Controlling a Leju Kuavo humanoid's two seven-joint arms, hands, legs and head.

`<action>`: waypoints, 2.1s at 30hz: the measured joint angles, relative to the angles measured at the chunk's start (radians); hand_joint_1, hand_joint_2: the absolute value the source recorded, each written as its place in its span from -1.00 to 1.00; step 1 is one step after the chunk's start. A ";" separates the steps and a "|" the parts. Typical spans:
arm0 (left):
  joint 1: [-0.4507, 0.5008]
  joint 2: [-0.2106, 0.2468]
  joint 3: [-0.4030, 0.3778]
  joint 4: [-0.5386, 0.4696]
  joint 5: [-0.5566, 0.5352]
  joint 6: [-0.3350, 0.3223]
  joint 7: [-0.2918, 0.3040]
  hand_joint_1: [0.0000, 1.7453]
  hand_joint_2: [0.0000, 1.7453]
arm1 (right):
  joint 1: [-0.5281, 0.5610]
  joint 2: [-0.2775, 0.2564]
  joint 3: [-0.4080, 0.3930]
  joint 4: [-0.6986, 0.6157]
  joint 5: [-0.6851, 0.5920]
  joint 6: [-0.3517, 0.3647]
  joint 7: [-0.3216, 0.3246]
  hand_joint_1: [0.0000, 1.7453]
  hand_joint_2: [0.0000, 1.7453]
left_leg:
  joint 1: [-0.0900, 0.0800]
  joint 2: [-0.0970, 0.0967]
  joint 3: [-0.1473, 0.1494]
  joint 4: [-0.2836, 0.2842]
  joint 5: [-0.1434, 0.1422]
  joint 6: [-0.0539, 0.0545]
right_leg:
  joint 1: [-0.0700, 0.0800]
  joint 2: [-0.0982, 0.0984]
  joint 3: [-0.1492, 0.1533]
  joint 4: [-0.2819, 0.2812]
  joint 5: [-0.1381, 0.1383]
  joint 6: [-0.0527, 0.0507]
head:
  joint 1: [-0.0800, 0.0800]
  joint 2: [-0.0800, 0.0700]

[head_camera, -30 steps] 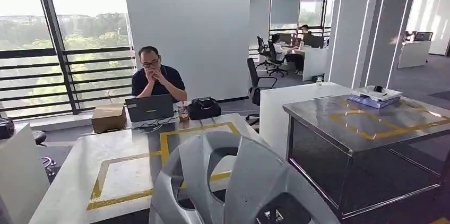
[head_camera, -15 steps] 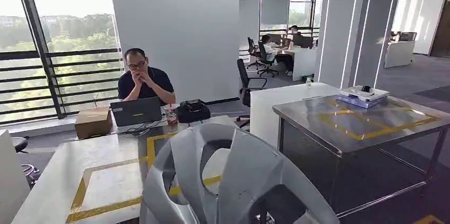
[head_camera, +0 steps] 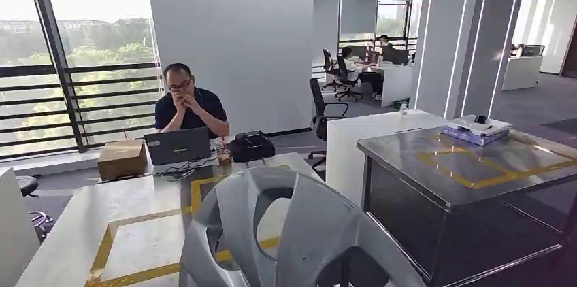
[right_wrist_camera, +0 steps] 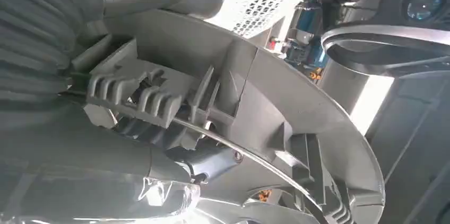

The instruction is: Take the parts from the cabinet and place them on the table.

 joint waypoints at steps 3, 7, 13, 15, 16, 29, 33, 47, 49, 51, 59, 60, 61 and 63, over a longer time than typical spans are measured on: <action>-0.006 0.006 0.002 0.006 -0.001 0.004 -0.005 -1.00 1.00 | 0.002 -0.001 -0.001 0.000 0.001 0.002 -0.001 1.00 1.00 | 0.009 0.005 0.010 0.005 -0.016 -0.013 | -0.006 0.005 0.009 -0.002 -0.008 -0.018 | -0.001 0.001; -0.010 0.006 0.002 0.022 -0.002 0.010 -0.009 -1.00 1.00 | 0.004 0.000 -0.001 0.000 0.002 0.004 -0.003 1.00 1.00 | 0.018 0.005 -0.148 0.283 -0.127 -0.033 | -0.002 0.006 0.026 -0.002 -0.026 -0.037 | -0.009 0.000; -0.009 0.010 0.004 0.027 -0.002 0.010 -0.013 -1.00 1.00 | 0.013 0.002 -0.002 0.000 0.006 0.006 -0.003 1.00 1.00 | 0.012 0.005 -0.093 0.026 0.089 -0.006 | 0.002 0.013 0.072 -0.005 -0.060 -0.030 | -0.012 -0.001; -0.012 0.011 0.008 0.029 -0.002 0.010 -0.015 -1.00 1.00 | 0.015 0.004 -0.002 0.000 0.009 0.006 -0.003 1.00 1.00 | 0.002 0.006 -0.088 0.020 0.071 0.002 | 0.007 0.015 0.076 -0.004 -0.068 -0.017 | -0.015 0.000; -0.012 0.013 0.009 0.030 -0.003 0.010 -0.016 -1.00 1.00 | 0.017 0.004 -0.002 0.000 0.011 0.006 -0.003 1.00 1.00 | 0.000 0.006 -0.088 0.020 0.068 0.006 | 0.005 0.015 0.077 -0.007 -0.070 -0.012 | -0.011 0.000; -0.023 0.016 0.013 0.055 -0.010 0.011 -0.027 -1.00 1.00 | 0.041 0.002 -0.011 -0.003 0.019 0.006 -0.004 1.00 1.00 | -0.006 -0.002 -0.013 0.005 0.020 0.011 | 0.006 0.001 0.013 -0.006 -0.006 0.017 | -0.003 -0.001; -0.025 0.018 0.013 0.055 -0.010 0.011 -0.027 -1.00 1.00 | 0.043 0.004 -0.013 -0.005 0.019 0.006 -0.004 1.00 1.00 | 0.003 0.002 -0.010 0.005 0.002 -0.006 | 0.005 0.008 0.015 -0.005 -0.012 -0.023 | -0.008 0.000; -0.025 0.017 0.015 0.056 -0.011 0.011 -0.027 -1.00 1.00 | 0.043 0.026 -0.013 -0.012 0.026 -0.002 0.006 1.00 1.00 | -0.002 0.005 -0.070 0.013 0.054 0.009 | 0.011 0.014 0.062 -0.013 -0.049 -0.016 | -0.016 -0.001; -0.024 0.014 0.016 0.056 -0.010 0.011 -0.027 -1.00 1.00 | 0.043 0.027 -0.013 -0.016 0.026 -0.003 0.008 1.00 1.00 | 0.012 0.006 -0.041 -0.024 0.074 0.022 | 0.014 0.010 0.062 -0.007 -0.052 -0.009 | -0.016 0.000; -0.026 0.014 0.016 0.056 -0.010 0.011 -0.028 -1.00 1.00 | 0.039 0.027 -0.016 -0.017 0.026 -0.003 0.008 1.00 1.00 | 0.009 0.008 -0.035 -0.030 0.078 0.031 | 0.017 0.009 0.008 0.098 -0.106 -0.017 | -0.014 0.000; -0.024 0.010 0.017 0.056 -0.010 0.011 -0.028 -1.00 1.00 | 0.040 0.024 -0.017 -0.017 0.025 -0.003 0.011 1.00 1.00 | 0.003 -0.002 -0.021 -0.010 0.044 0.012 | 0.002 0.000 0.025 -0.013 -0.022 0.022 | -0.008 -0.001; -0.024 0.009 0.018 0.056 -0.010 0.011 -0.028 -1.00 1.00 | 0.040 0.025 -0.017 -0.017 0.025 -0.003 0.011 1.00 1.00 | 0.000 -0.003 -0.023 -0.004 0.032 0.007 | 0.003 0.004 0.034 -0.012 -0.024 0.006 | -0.008 -0.001; -0.023 0.009 0.018 0.056 -0.010 0.011 -0.028 -1.00 1.00 | 0.040 0.024 -0.017 -0.017 0.024 -0.002 0.011 1.00 1.00 | -0.001 -0.002 -0.021 -0.004 0.031 0.004 | 0.007 0.005 0.034 -0.010 -0.025 -0.004 | -0.010 0.000; -0.023 0.008 0.018 0.055 -0.010 0.011 -0.027 -1.00 1.00 | 0.040 0.024 -0.017 -0.017 0.020 -0.002 0.011 1.00 1.00 | 0.004 0.000 -0.020 -0.004 0.028 -0.004 | 0.010 0.007 0.033 -0.011 -0.027 -0.015 | -0.012 0.000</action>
